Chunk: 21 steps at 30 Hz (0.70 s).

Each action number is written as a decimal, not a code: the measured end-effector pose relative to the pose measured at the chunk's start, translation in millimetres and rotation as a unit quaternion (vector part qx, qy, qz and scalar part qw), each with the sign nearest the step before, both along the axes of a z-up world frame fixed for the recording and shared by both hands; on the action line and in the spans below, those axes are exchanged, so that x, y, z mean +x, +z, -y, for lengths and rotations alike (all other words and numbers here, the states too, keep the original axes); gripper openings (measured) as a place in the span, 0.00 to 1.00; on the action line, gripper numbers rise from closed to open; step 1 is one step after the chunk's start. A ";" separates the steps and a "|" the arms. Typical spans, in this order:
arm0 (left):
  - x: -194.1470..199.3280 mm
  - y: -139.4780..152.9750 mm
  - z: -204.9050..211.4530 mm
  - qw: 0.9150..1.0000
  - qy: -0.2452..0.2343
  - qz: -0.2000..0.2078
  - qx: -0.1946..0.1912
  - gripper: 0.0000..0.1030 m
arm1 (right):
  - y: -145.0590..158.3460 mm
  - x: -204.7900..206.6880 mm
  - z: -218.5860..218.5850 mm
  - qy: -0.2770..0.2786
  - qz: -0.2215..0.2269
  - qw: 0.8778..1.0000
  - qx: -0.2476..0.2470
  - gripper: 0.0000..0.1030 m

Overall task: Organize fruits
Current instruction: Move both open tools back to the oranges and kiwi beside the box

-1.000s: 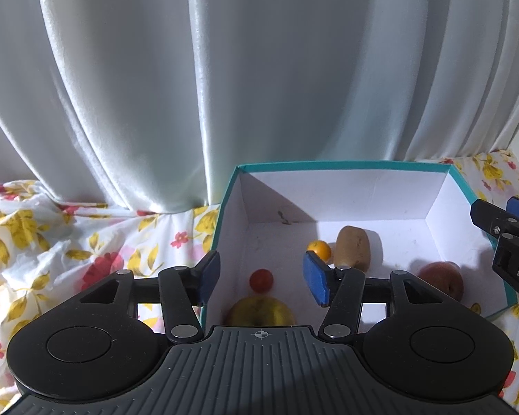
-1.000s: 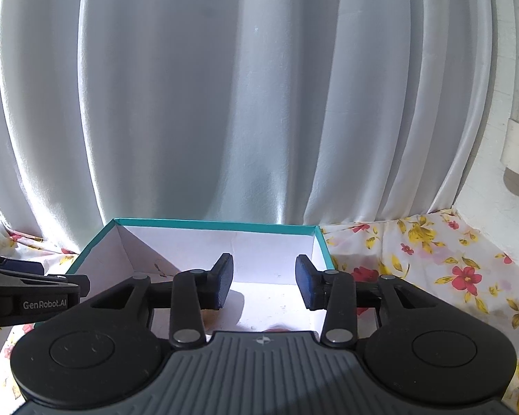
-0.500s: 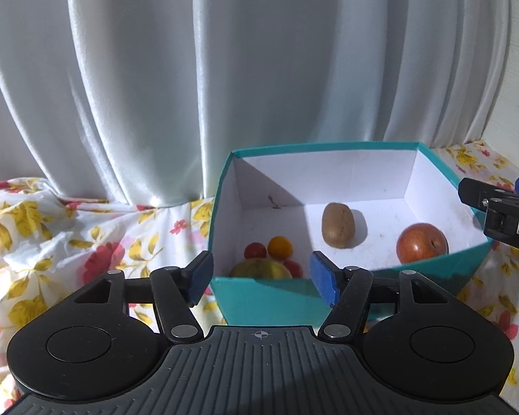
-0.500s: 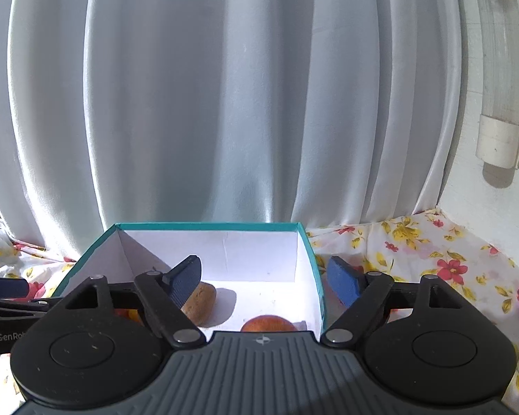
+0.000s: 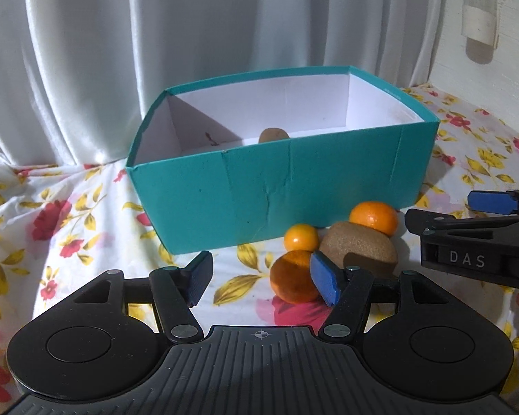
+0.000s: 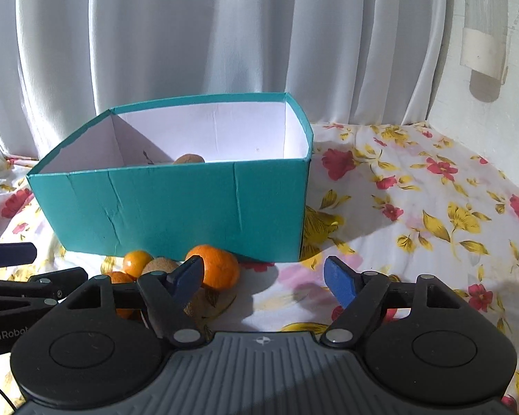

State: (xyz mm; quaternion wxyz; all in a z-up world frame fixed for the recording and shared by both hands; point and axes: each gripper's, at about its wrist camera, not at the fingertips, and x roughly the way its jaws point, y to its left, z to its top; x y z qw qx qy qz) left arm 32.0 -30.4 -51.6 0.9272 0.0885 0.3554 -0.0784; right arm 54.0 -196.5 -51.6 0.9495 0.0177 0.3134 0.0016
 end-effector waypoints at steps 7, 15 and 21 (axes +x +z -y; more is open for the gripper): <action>7.9 -17.0 3.0 1.000 -0.010 -0.024 0.002 0.66 | -7.5 -0.9 -2.1 0.010 -0.005 1.000 -0.001 0.74; 18.3 -25.8 7.4 0.999 -0.028 -0.032 0.006 0.67 | -17.3 11.5 -0.9 0.011 -0.022 1.000 0.001 0.73; 24.6 -32.3 8.4 0.998 -0.036 -0.045 0.001 0.68 | -20.7 18.3 -6.2 0.035 -0.030 0.999 -0.003 0.72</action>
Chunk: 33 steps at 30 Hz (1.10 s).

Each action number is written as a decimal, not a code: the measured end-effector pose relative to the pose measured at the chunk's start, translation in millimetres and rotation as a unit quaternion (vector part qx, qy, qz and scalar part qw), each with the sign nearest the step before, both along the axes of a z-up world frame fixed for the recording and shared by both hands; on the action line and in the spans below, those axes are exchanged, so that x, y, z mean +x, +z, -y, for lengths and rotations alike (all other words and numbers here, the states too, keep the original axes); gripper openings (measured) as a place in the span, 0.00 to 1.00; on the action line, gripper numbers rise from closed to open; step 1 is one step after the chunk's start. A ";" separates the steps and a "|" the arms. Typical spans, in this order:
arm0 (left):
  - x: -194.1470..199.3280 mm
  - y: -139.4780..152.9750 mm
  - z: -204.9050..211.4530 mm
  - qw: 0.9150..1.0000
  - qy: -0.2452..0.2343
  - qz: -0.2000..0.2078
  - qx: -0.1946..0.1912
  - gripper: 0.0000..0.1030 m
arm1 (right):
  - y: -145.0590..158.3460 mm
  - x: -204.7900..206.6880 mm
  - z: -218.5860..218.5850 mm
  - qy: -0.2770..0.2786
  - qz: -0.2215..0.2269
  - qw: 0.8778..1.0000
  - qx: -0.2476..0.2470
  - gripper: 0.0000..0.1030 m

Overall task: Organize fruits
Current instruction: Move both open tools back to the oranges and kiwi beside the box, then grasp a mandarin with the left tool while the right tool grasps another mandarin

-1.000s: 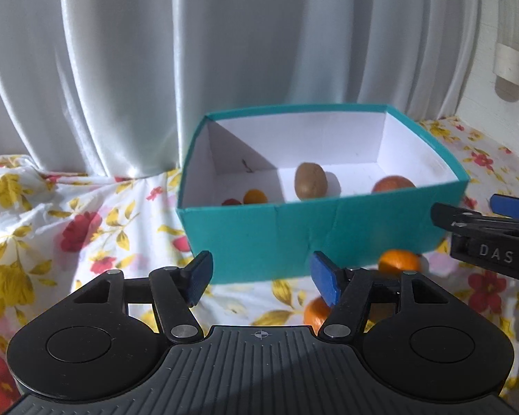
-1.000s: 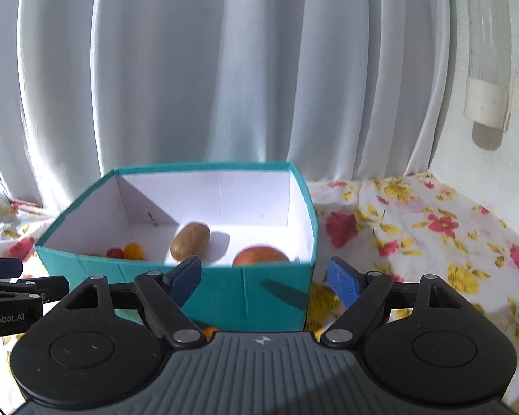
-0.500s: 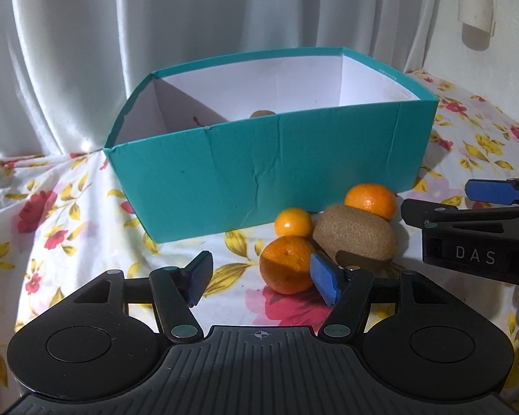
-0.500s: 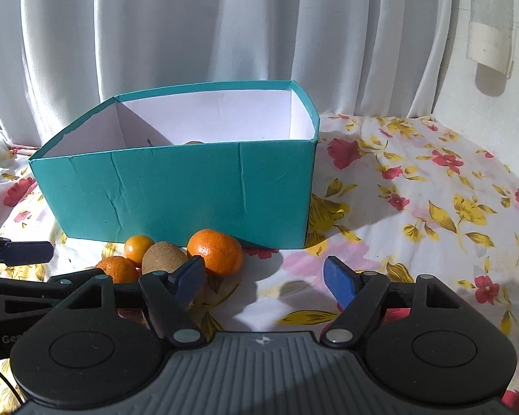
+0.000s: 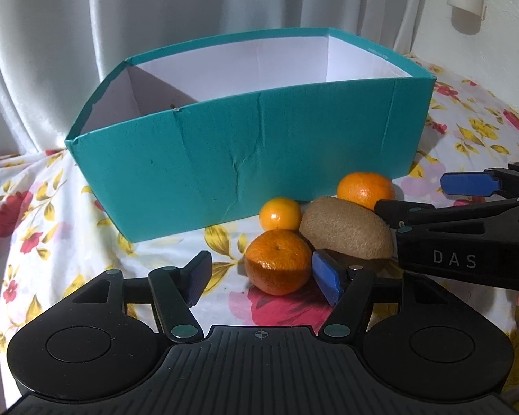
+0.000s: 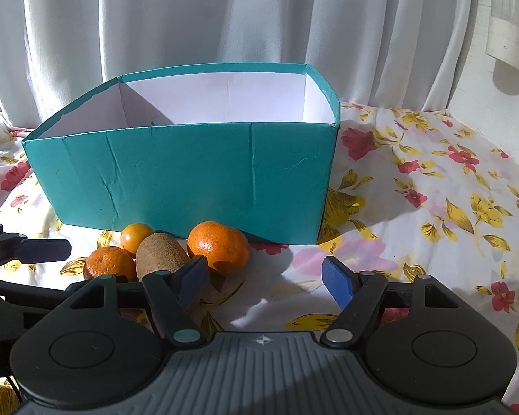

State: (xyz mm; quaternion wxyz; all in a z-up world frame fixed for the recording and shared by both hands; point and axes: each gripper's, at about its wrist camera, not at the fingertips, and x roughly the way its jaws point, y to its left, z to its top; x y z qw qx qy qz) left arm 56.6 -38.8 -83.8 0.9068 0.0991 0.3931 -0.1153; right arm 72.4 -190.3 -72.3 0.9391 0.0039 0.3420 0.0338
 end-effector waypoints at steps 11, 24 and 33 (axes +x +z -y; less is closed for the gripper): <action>10.2 -13.1 -5.1 1.000 0.014 -0.022 0.006 0.66 | -10.2 12.5 -18.4 0.041 -0.012 0.999 0.003 0.71; 15.5 -13.7 -5.9 1.000 0.000 -0.016 0.011 0.66 | -20.9 21.9 -15.2 0.052 -0.029 0.998 0.027 0.44; 18.5 -14.5 -5.7 1.000 -0.003 -0.021 -0.002 0.57 | -21.0 21.2 -8.5 0.052 -0.018 0.998 0.028 0.44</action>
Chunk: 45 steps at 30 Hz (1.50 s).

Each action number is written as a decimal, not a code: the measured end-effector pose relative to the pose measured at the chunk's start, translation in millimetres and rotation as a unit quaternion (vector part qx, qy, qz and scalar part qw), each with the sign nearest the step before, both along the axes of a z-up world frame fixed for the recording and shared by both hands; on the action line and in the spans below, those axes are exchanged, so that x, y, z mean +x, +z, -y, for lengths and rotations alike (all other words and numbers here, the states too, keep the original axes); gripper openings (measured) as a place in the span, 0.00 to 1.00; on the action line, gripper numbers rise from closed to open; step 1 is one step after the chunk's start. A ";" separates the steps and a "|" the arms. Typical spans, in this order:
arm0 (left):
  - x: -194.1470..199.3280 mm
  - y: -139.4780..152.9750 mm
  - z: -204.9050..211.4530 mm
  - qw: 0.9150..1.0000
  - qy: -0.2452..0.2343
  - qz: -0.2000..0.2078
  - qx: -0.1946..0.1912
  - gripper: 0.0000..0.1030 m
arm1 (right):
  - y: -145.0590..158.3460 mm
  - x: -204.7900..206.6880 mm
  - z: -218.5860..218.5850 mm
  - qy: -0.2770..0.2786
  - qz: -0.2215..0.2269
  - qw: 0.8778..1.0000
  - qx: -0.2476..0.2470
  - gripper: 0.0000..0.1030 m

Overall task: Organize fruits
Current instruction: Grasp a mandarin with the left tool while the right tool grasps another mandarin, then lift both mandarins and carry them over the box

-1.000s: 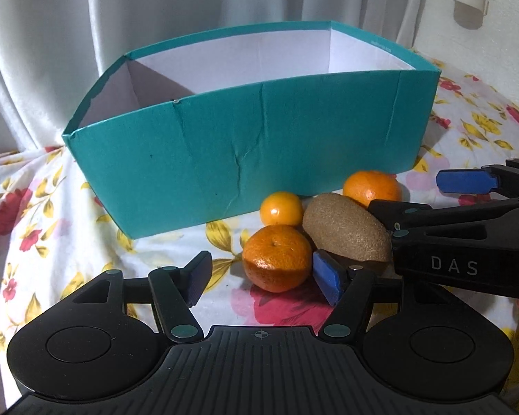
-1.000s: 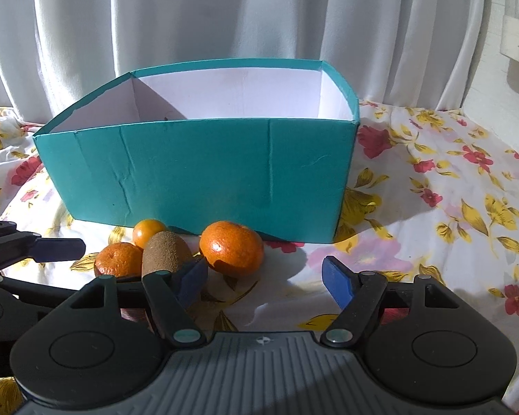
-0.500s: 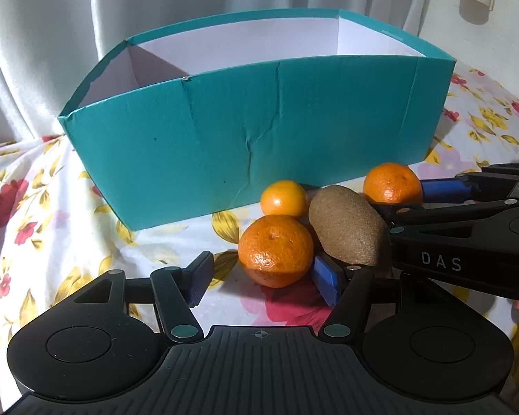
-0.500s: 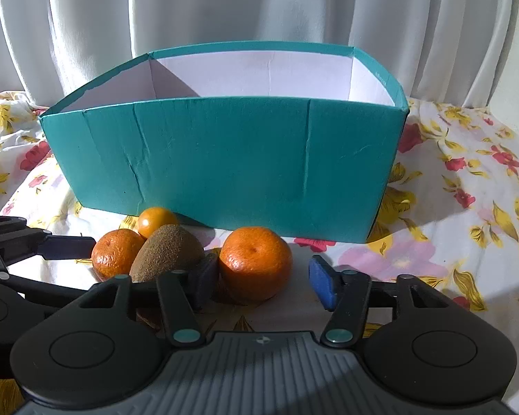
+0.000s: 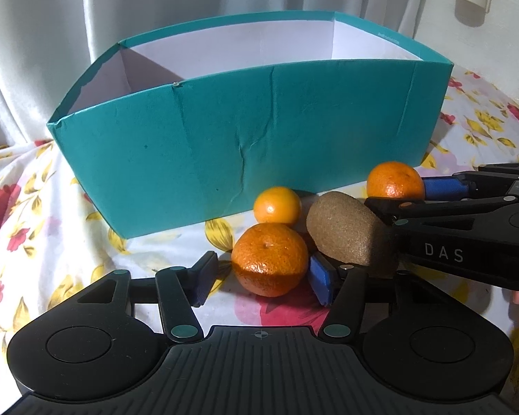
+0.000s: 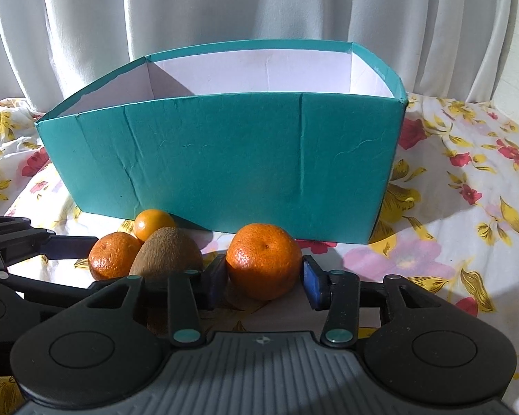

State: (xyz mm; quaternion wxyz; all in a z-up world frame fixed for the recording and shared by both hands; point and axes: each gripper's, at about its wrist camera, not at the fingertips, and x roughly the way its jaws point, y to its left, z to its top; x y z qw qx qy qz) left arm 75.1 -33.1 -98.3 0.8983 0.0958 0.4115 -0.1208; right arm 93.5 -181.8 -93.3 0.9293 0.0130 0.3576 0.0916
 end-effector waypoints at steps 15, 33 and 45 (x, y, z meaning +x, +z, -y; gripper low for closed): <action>-8.0 18.5 -8.5 1.000 0.013 0.007 -0.003 0.47 | 25.3 -18.5 20.1 -0.038 0.024 0.999 -0.006 0.43; -4.6 123.9 -31.9 0.991 0.099 0.085 0.003 0.47 | 111.0 -19.5 18.4 -0.037 0.101 0.994 -0.003 0.43; 31.1 166.7 -21.9 0.987 0.127 0.098 0.004 0.47 | 166.2 2.4 2.5 -0.024 0.160 0.987 0.012 0.43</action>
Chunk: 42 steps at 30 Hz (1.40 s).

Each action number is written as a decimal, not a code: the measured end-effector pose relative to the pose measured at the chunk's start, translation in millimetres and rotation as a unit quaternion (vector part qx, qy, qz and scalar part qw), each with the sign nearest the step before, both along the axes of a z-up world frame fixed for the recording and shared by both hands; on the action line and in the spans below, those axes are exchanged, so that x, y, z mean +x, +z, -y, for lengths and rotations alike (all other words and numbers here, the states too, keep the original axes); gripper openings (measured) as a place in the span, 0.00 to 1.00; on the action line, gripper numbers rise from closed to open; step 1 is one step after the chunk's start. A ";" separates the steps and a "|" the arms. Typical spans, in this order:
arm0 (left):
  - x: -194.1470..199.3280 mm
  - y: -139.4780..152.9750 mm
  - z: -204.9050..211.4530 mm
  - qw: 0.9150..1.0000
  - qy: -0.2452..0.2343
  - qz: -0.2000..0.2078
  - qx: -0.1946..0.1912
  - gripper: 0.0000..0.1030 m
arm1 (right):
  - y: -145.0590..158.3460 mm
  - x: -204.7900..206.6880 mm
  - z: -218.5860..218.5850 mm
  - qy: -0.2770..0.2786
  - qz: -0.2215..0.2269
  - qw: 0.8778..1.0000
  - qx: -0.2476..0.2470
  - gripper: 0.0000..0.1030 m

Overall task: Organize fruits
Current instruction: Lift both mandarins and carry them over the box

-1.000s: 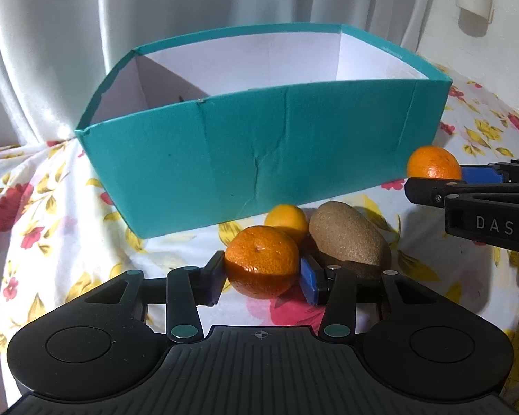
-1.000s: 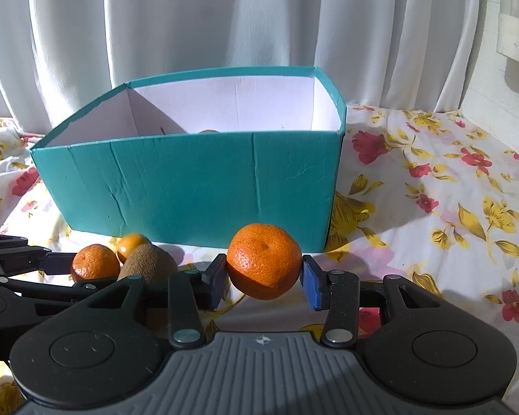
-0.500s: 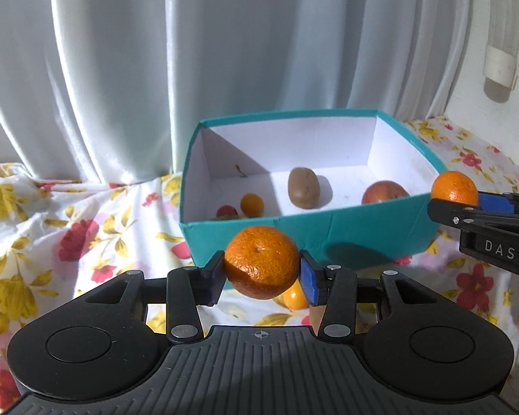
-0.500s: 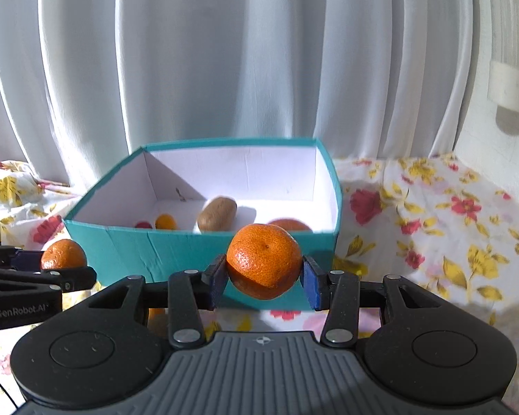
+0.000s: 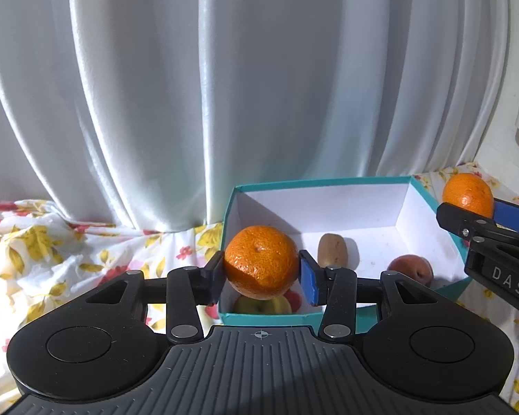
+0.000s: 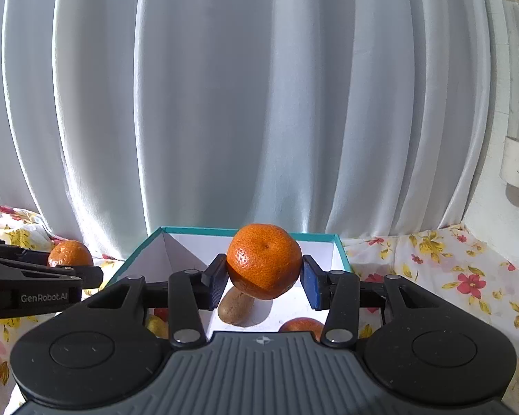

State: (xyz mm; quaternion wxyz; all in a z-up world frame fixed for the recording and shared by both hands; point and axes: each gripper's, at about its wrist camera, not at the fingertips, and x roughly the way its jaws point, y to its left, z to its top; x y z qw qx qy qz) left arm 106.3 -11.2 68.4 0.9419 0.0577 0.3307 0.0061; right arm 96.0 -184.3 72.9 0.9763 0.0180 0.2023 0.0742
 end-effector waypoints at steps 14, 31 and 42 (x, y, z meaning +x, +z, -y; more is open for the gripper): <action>21.2 -14.4 5.3 1.000 0.004 -0.022 0.003 0.47 | -6.1 17.1 -0.9 -0.009 -0.018 1.000 0.000 0.43; 36.1 -34.3 0.7 0.999 0.003 -0.046 0.003 0.47 | -25.7 36.5 -1.0 -0.024 -0.048 0.999 -0.002 0.43; 44.2 -49.4 -3.7 0.998 0.002 -0.062 0.004 0.47 | -43.6 46.9 -3.6 -0.022 -0.072 0.997 -0.008 0.44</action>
